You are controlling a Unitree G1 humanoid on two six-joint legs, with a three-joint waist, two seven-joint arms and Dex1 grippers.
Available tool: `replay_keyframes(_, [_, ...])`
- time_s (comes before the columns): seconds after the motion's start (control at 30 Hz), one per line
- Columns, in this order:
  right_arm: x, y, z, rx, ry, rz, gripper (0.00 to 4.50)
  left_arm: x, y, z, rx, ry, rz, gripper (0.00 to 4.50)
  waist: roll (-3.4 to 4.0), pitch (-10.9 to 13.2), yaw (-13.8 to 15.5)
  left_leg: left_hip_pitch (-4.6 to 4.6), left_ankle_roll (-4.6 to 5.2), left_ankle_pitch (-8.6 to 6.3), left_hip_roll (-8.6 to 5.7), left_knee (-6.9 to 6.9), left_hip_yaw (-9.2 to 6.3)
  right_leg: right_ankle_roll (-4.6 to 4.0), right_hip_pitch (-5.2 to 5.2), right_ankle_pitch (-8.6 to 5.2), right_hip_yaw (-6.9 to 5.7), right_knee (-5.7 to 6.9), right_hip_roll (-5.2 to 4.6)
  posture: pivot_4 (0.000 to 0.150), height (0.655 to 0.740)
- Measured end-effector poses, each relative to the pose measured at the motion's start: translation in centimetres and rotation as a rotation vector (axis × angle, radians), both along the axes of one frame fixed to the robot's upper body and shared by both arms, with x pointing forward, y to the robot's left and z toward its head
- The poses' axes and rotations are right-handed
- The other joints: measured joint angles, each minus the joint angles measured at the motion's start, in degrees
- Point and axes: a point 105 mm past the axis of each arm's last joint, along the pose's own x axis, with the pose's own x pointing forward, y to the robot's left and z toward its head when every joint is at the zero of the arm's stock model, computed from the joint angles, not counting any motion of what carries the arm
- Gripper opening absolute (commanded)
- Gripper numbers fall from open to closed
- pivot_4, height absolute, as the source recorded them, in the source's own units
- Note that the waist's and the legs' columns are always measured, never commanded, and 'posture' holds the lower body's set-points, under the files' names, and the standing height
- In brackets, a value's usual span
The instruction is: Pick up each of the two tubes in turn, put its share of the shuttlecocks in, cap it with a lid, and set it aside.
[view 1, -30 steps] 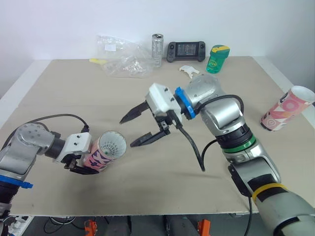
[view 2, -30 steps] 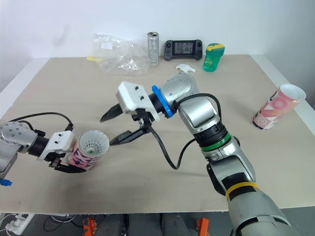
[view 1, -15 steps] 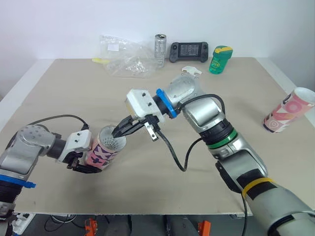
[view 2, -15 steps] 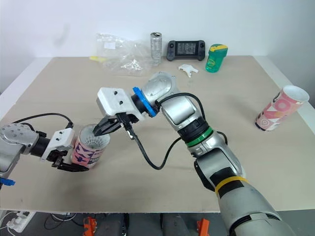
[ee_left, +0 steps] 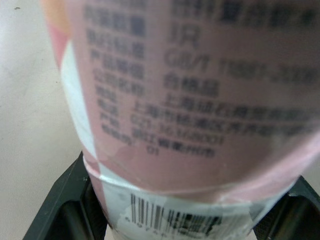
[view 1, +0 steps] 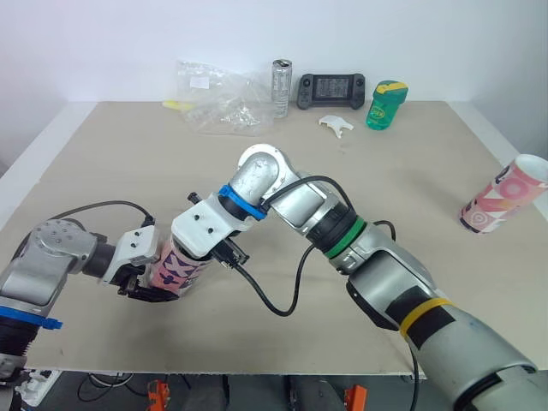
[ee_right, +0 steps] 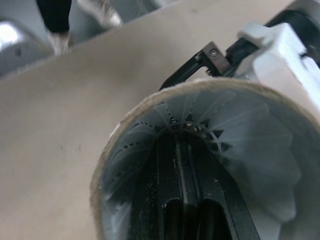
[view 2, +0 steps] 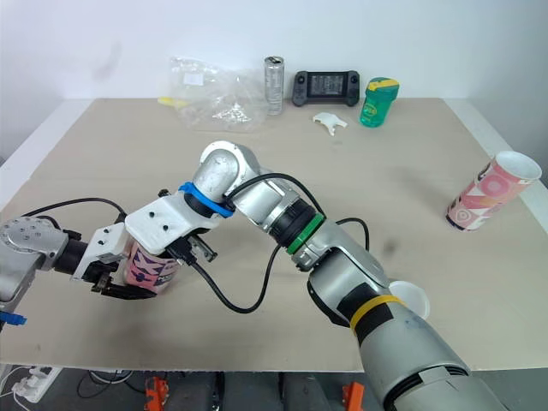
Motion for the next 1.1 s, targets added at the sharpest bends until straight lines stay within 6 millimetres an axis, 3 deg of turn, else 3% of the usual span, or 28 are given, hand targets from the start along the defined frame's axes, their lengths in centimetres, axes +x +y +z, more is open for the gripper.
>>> replay_keyframes(0.2, [0.4, 1.1, 0.2, -0.011, 0.006, -0.02, 0.06, -0.1, 0.4, -0.1, -0.006, 0.016, 0.038, 3.02, -0.07, -0.05, -0.07, 0.23, 0.0, 0.0, 0.28, -0.1, 0.0, -0.1, 0.07, -0.07, -0.07, 0.04, 0.22, 0.15, 0.7236])
replay_keyframes(0.33, [0.2, 0.3, 1.1, 0.01, 0.192, -0.068, 0.06, -0.3, 0.2, 0.0, -0.01, 0.008, 0.037, 3.02, -0.09, -0.02, 0.09, 0.15, -0.03, 0.02, 0.31, -0.11, -0.06, -0.24, 0.05, -0.04, -0.13, 0.08, 0.24, 0.15, 0.7236])
replay_keyframes(0.43, [0.6, -1.8, 3.4, 0.083, 0.276, -0.093, 0.06, -0.3, -0.2, 0.0, -0.028, -0.004, 0.036, 3.02, -0.16, 0.04, 0.4, -0.06, -0.07, 0.03, 0.18, -0.06, -0.17, -0.35, 0.02, 0.02, -0.25, 0.01, 0.06, 0.15, 0.7236])
replay_keyframes(0.53, [1.7, -5.5, 5.9, 0.13, 0.271, -0.151, 0.06, -0.4, -0.4, 0.0, -0.045, -0.01, 0.04, 3.02, -0.21, 0.06, 0.56, -0.12, -0.09, 0.01, -0.08, -0.07, -0.18, -0.23, 0.01, -0.05, -0.25, -0.03, -0.18, 0.15, 0.7236])
replay_keyframes(0.63, [2.1, -7.4, 6.5, 0.134, 0.24, -0.187, 0.06, -0.3, -0.6, 0.0, -0.058, -0.022, 0.046, 3.02, -0.18, 0.09, 0.56, -0.12, -0.09, 0.01, -0.12, -0.1, -0.21, -0.22, 0.0, -0.08, -0.27, -0.02, -0.2, 0.15, 0.7236])
replay_keyframes(0.73, [2.6, -10.6, 7.0, 0.17, 0.191, -0.254, 0.06, -0.3, -2.7, -0.2, -0.126, -0.066, 0.009, 3.02, -0.3, 0.17, 1.0, -0.24, -0.09, 0.01, -0.16, -0.05, -0.31, -0.2, 0.01, -0.08, -0.39, -0.04, -0.27, 0.15, 0.7236])
replay_keyframes(0.9, [3.8, -17.0, 5.6, 0.161, 0.209, -0.494, 1.72, 0.0, -5.8, 0.5, -0.252, -0.141, -0.012, 3.02, -0.55, 0.31, 1.14, -0.3, -0.09, 0.01, -0.24, -0.02, -0.29, -0.16, -0.02, -0.06, -0.37, -0.09, -0.37, 0.15, 0.7236])
replay_keyframes(0.97, [4.1, -21.1, 3.8, 0.099, 0.227, -0.644, 2.17, 0.3, -7.3, 1.2, -0.342, -0.188, -0.015, 3.02, -0.57, 0.38, 1.34, -0.32, -0.09, 0.01, -0.32, -0.01, -0.31, -0.1, -0.03, -0.1, -0.38, -0.07, -0.44, 0.15, 0.7236])
replay_keyframes(1.03, [3.8, -23.7, 2.7, 0.05, 0.242, -0.735, 2.93, 0.5, -8.3, 1.5, -0.402, -0.206, -0.004, 3.02, -0.48, 0.45, 1.19, -0.33, -0.08, 0.01, -0.36, -0.03, -0.27, -0.08, -0.06, -0.11, -0.31, -0.06, -0.44, 0.15, 0.7236])
replay_keyframes(1.07, [3.2, -25.1, 2.4, 0.019, 0.24, -0.768, 3.2, 0.7, -8.8, 1.6, -0.428, -0.213, -0.005, 3.02, -0.42, 0.52, 0.64, -0.32, -0.08, 0.01, -0.34, -0.05, -0.26, -0.09, -0.08, -0.1, -0.25, -0.06, -0.4, 0.15, 0.7236])
replay_keyframes(1.1, [3.0, -25.7, 2.3, 0.006, 0.236, -0.783, 3.2, 0.7, -9.1, 1.6, -0.436, -0.214, -0.003, 3.02, -0.41, 0.53, 0.27, -0.28, -0.07, 0.0, -0.33, -0.05, -0.26, -0.09, -0.06, -0.1, -0.24, -0.07, -0.38, 0.15, 0.7236])
